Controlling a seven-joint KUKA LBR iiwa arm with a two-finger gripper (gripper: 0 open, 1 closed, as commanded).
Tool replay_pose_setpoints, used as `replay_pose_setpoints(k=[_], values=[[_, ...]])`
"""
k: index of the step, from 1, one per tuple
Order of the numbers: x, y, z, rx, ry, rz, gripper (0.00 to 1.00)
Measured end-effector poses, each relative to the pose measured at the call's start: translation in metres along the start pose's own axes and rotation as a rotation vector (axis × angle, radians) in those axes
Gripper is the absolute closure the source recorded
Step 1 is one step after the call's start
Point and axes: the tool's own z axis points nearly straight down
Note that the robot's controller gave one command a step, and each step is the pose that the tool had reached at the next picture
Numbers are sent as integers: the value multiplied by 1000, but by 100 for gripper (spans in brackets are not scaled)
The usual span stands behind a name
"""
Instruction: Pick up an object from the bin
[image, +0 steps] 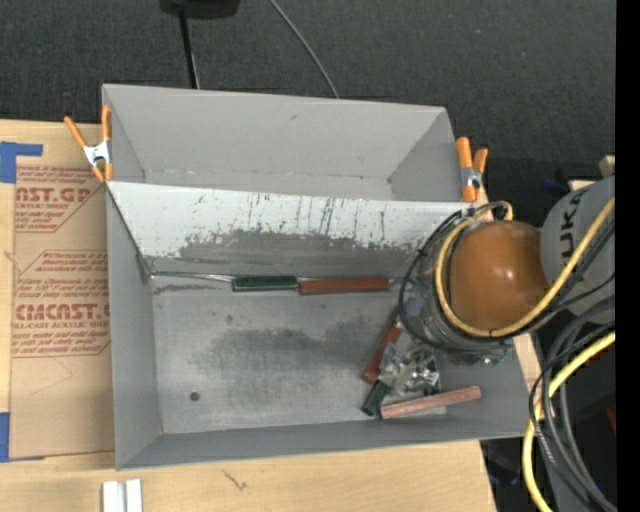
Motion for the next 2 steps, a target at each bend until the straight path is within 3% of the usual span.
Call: replay_pose_setpoints(k=[1, 2], values=[[10, -1, 2, -8, 24, 3, 0], [9, -1, 2, -8, 24, 3, 0]])
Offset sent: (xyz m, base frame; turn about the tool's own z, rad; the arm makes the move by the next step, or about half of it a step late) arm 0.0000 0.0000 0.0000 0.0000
